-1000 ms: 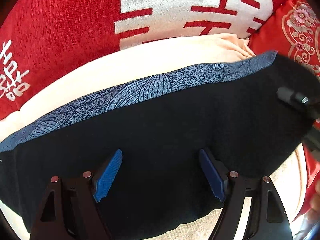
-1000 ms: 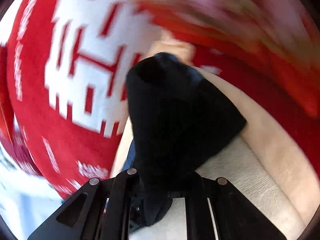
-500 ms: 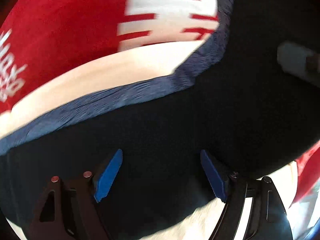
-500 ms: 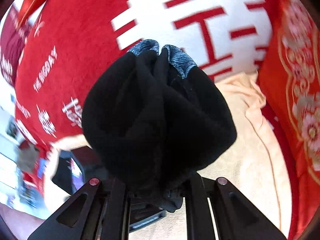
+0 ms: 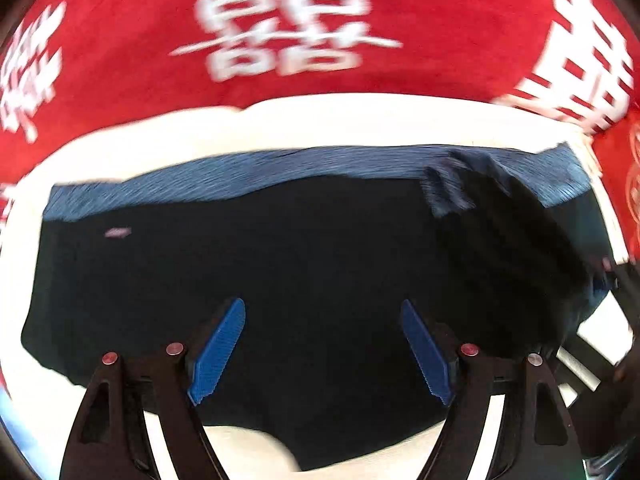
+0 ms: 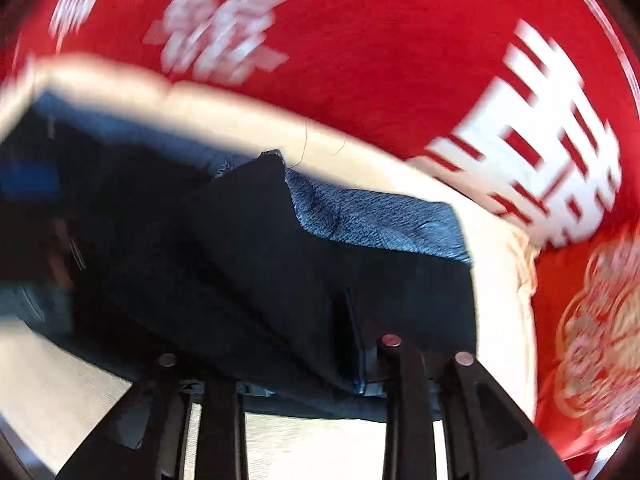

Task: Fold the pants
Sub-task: 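Lift the folded end with the right gripper and fold it toward the waistband, then open the right gripper and withdraw it from the folded trousers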

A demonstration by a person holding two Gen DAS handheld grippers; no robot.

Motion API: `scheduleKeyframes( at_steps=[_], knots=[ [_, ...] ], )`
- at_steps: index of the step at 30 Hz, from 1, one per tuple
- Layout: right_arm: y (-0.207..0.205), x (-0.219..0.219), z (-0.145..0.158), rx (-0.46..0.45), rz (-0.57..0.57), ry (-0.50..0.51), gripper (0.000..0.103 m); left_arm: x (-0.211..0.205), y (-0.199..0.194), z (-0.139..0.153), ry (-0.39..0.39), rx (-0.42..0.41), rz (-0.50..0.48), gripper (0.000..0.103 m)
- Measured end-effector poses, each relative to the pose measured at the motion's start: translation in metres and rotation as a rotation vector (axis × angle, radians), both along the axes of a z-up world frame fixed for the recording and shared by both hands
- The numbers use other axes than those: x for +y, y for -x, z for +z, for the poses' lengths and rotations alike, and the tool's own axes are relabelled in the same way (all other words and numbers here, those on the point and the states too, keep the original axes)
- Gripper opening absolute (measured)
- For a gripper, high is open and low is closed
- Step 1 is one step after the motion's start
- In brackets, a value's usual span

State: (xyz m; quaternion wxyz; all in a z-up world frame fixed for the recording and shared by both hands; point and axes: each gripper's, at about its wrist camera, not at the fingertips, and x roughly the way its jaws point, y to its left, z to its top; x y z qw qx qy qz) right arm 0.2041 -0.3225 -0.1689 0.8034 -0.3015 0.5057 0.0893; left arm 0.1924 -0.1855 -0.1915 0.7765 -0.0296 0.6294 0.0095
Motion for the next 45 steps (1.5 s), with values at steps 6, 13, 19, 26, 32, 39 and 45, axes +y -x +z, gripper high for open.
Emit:
scheduleKeyframes(
  at_steps=[6,13,19,26,32,39,45],
  knots=[
    [0.036,-0.003,0.028,0.073,0.02,-0.148,0.041,0.013,-0.001,0.01,0.037,0.003,0.02,0.081],
    [0.019,-0.092,0.063,0.192,-0.255,-0.55,0.045,-0.026,-0.009,0.016,0.177,0.043,-0.044,0.081],
    [0.018,-0.071,0.046,0.221,-0.193,-0.519,0.042,-0.039,-0.01,-0.006,0.193,0.095,-0.006,0.081],
    [-0.014,-0.047,0.059,0.14,-0.235,-0.614,0.04,-0.049,-0.045,0.011,0.228,-0.04,-0.014,0.081],
    [0.011,0.0,0.027,0.127,0.022,-0.307,0.069,-0.014,-0.044,-0.007,0.071,0.001,0.007,0.081],
    [0.093,0.054,0.044,-0.051,0.36,-0.156,0.073,0.033,-0.022,-0.01,0.045,0.063,0.093,0.081],
    [0.062,-0.001,0.058,0.224,0.053,-0.538,0.073,0.021,-0.018,-0.003,0.063,0.062,0.035,0.081]
  ],
)
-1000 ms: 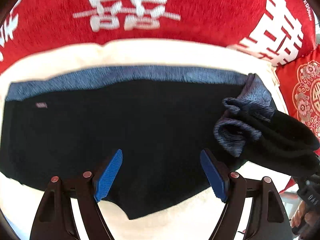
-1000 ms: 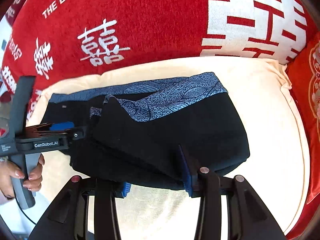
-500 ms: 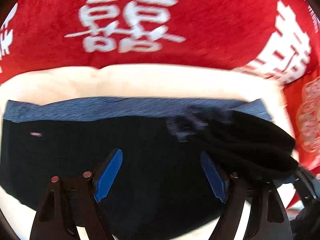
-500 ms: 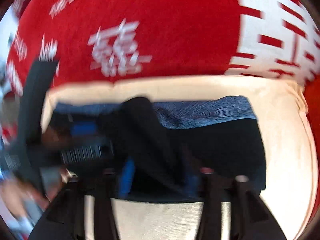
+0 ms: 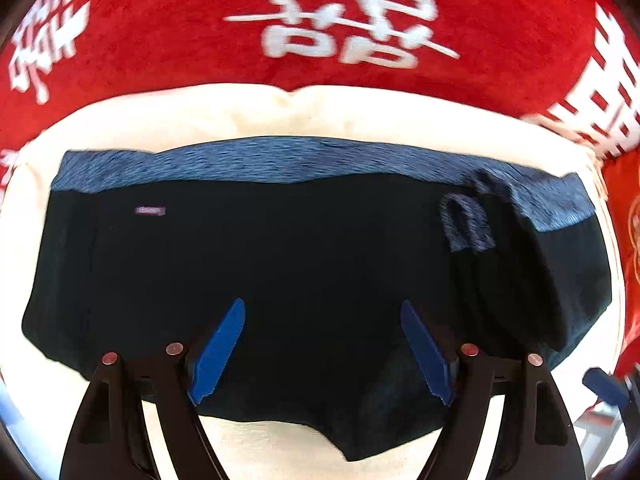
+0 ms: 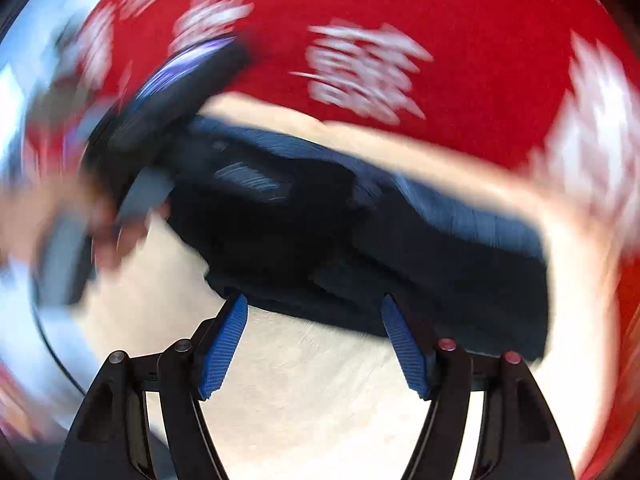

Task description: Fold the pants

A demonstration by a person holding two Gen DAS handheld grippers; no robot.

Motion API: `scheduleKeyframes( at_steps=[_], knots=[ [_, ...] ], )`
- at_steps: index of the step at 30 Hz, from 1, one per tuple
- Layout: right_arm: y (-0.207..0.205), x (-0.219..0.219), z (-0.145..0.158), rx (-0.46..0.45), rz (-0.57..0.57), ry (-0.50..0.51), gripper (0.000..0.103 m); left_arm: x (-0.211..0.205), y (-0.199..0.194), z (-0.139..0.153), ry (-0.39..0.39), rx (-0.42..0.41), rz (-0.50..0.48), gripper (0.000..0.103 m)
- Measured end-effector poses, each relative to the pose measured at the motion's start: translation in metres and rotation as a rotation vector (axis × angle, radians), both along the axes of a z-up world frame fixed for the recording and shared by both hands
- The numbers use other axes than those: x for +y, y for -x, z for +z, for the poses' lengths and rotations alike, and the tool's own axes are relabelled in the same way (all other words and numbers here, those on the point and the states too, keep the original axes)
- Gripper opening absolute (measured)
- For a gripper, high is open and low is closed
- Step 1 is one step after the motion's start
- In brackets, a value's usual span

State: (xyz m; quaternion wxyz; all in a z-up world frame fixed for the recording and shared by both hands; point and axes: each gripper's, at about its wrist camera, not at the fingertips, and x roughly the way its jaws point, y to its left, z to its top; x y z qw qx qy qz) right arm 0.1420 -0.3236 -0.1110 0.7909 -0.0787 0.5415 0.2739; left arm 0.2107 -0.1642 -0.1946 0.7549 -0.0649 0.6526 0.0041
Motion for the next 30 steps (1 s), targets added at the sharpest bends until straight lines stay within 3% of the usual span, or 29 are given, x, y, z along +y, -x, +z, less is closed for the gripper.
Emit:
scheduleKeyframes(
  at_steps=[1,4,7,11,13,14,15,17,20,22,26,30],
  knots=[
    [-0.018,-0.027,-0.007,0.126,-0.144,-0.114,0.073,-0.006,0.0,-0.002,0.007,0.005,-0.015,0.081],
    [-0.046,-0.091,-0.039,0.393,-0.472,-0.441,0.062,-0.03,-0.002,-0.012,0.032,0.024,-0.066,0.081],
    [-0.06,-0.115,-0.069,0.538,-0.606,-0.665,0.061,-0.047,-0.002,-0.021,0.023,0.025,-0.104,0.081],
    [-0.055,-0.12,-0.099,0.647,-0.708,-0.772,0.06,-0.048,-0.001,-0.025,0.024,0.023,-0.077,0.081],
    [-0.05,-0.126,-0.11,0.681,-0.771,-0.825,0.047,-0.046,-0.002,-0.025,0.031,0.026,-0.067,0.081],
    [-0.049,-0.127,-0.12,0.71,-0.823,-0.857,0.018,-0.046,-0.003,-0.024,0.03,0.024,-0.064,0.081],
    [-0.05,-0.128,-0.127,0.734,-0.86,-0.87,0.005,-0.046,-0.004,-0.023,0.027,0.022,-0.063,0.081],
    [-0.051,-0.129,-0.125,0.73,-0.875,-0.87,0.005,-0.047,-0.013,-0.019,0.017,0.008,-0.062,0.081],
    [-0.062,-0.121,-0.097,0.641,-0.768,-0.879,0.005,-0.043,-0.028,-0.009,0.036,-0.043,-0.048,0.081],
    [-0.06,-0.112,-0.087,0.648,-0.699,-0.84,0.005,-0.037,-0.034,-0.006,0.011,-0.065,-0.037,0.081],
    [-0.049,-0.092,-0.105,0.688,-0.674,-0.699,0.005,-0.019,-0.036,-0.005,-0.034,-0.049,0.009,0.081],
    [-0.05,-0.085,-0.127,0.672,-0.717,-0.707,0.005,-0.007,-0.028,0.002,-0.089,-0.047,0.013,0.081]
  ],
)
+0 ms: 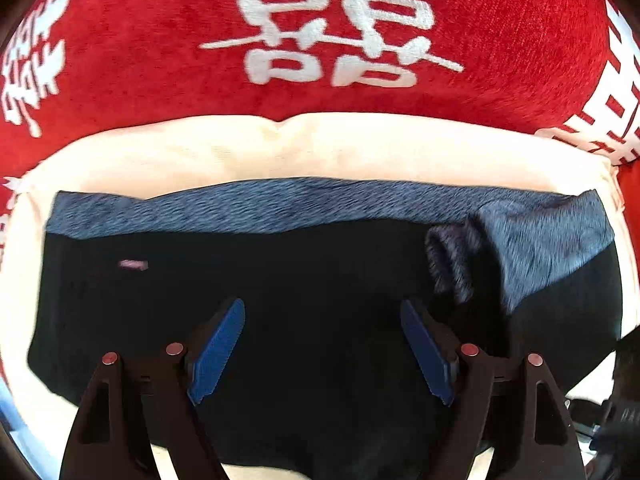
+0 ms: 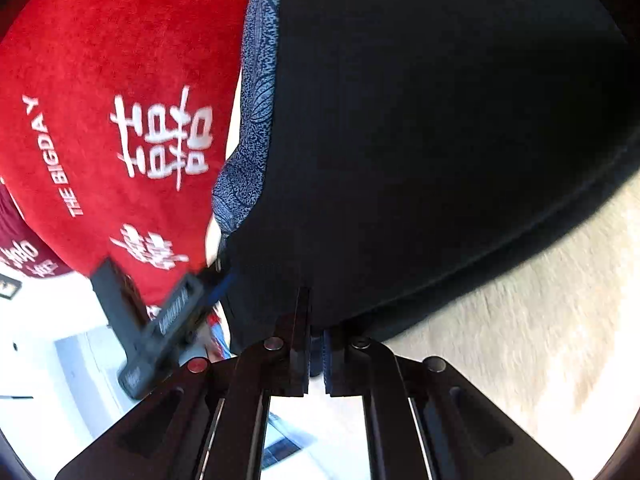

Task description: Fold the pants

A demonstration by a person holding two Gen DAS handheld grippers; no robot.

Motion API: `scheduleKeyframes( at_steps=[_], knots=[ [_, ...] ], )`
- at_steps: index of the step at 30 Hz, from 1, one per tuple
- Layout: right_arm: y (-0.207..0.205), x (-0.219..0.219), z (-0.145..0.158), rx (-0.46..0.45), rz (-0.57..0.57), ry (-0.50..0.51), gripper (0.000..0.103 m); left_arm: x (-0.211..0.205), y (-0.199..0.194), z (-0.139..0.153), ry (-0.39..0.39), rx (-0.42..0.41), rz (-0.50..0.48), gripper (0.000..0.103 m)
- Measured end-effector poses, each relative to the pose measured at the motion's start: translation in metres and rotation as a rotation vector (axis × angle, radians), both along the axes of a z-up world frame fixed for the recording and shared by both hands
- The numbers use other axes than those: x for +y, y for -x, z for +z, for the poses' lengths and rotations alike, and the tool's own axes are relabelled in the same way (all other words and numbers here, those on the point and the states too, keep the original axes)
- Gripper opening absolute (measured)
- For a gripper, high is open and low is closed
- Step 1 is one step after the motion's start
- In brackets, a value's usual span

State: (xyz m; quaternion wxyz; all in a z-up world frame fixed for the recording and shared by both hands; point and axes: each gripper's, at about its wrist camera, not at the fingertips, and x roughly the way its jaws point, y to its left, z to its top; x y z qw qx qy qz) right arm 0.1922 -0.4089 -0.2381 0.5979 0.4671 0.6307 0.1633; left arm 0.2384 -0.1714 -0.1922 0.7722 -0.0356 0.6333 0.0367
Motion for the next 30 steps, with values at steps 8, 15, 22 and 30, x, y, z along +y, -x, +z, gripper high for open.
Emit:
scheduleKeyframes(
  at_steps=[8,15,22,30],
  knots=[
    [-0.02,0.004,0.083,-0.238,0.341,0.204,0.06,-0.016,0.006,0.043,0.015,-0.024,-0.035,0.081],
    [-0.094,-0.113,0.084,-0.265,0.077,0.323,0.061,-0.094,-0.015,0.051,0.095,-0.034,-0.159,0.081],
    [-0.13,-0.118,0.007,-0.086,0.079,0.074,0.036,-0.124,-0.028,0.011,0.031,0.011,-0.163,0.081],
    [-0.116,-0.128,0.025,-0.12,0.122,0.337,0.031,-0.092,-0.005,-0.012,0.084,0.044,-0.086,0.103]
  ],
)
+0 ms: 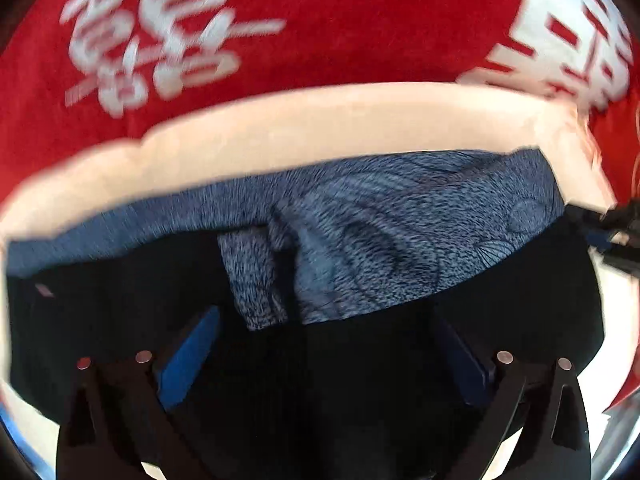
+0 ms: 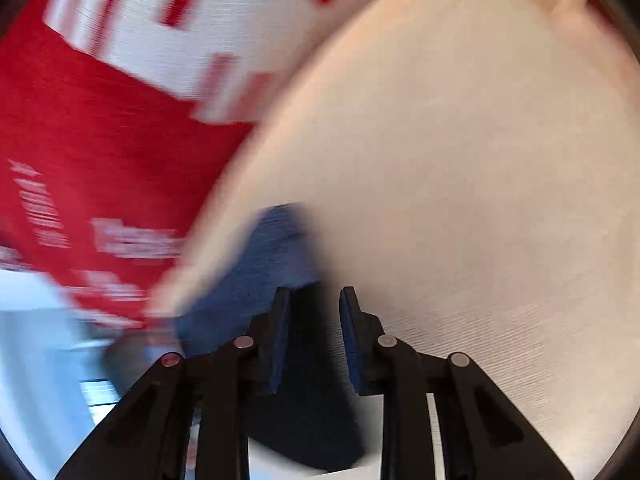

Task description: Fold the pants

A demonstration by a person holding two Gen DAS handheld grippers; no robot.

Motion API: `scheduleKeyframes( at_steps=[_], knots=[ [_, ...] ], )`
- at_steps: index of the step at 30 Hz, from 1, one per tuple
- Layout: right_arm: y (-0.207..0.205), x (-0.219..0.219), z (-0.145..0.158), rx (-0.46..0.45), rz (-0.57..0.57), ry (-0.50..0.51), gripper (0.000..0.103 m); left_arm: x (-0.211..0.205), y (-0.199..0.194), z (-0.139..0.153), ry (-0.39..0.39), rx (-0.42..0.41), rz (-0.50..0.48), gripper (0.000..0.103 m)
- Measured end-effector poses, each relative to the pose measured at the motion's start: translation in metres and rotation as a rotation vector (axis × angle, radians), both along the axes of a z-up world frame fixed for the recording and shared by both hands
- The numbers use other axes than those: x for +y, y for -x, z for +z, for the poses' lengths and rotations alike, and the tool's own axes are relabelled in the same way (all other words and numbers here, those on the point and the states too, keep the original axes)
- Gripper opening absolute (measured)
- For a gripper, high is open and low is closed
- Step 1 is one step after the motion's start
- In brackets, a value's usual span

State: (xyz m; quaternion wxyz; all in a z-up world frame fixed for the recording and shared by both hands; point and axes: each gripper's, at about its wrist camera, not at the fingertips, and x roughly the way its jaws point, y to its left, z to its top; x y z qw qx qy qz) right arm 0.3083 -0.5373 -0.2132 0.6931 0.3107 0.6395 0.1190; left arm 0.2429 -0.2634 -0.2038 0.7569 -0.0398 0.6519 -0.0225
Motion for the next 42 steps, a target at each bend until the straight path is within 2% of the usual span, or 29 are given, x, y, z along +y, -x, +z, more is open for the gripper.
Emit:
scheduleKeyframes(
  at_steps=[1,3,5,11,15,18,20,24,26,31,35,37,38,39,40,42],
  knots=[
    [-0.001,0.0,0.0,-0.011,-0.011,-0.01,0.031,0.005,0.001,0.001,0.018,0.01,0.033,0.103],
    [0.001,0.005,0.005,-0.014,-0.016,0.008,0.039,0.007,0.005,0.007,-0.003,0.004,0.041,0.103],
    [0.01,0.012,0.017,-0.024,0.028,0.097,0.05,0.008,0.014,0.014,-0.03,-0.016,0.027,0.103],
    [0.046,0.023,0.055,-0.07,0.112,0.176,0.051,0.031,0.051,0.041,-0.082,-0.038,0.06,0.103],
    [0.066,0.034,0.068,-0.074,0.166,0.197,0.051,0.057,0.077,0.055,-0.089,-0.012,0.114,0.103],
    [0.078,0.048,0.071,-0.076,0.231,0.234,0.06,0.063,0.091,0.062,-0.101,-0.001,0.146,0.103],
    [0.084,0.066,0.071,-0.083,0.274,0.256,0.062,0.07,0.102,0.068,-0.106,0.006,0.181,0.103],
    [0.088,0.094,0.08,-0.115,0.392,0.284,0.062,0.086,0.122,0.07,-0.127,0.027,0.251,0.103],
    [0.085,0.116,0.084,-0.141,0.464,0.287,0.062,0.081,0.117,0.062,-0.123,0.028,0.286,0.103],
    [0.082,0.178,0.082,-0.202,0.634,0.297,0.062,0.109,0.134,0.057,-0.104,0.031,0.345,0.103],
    [0.107,0.238,0.079,-0.34,0.869,0.397,0.062,0.135,0.143,0.052,-0.1,0.04,0.367,0.103],
    [0.123,0.265,0.065,-0.388,0.993,0.481,0.061,0.146,0.145,0.05,-0.098,0.043,0.371,0.103],
    [0.124,0.271,0.059,-0.384,1.015,0.509,0.045,0.152,0.147,0.048,-0.096,0.051,0.375,0.103],
    [0.123,0.277,0.051,-0.34,1.025,0.505,0.029,0.159,0.149,0.047,-0.089,0.059,0.383,0.103],
    [0.119,0.278,0.051,-0.308,0.992,0.472,0.03,0.163,0.149,0.047,-0.08,0.059,0.389,0.103],
    [0.117,0.278,0.052,-0.282,0.957,0.47,0.033,0.171,0.152,0.046,-0.069,0.055,0.393,0.103]
  ],
)
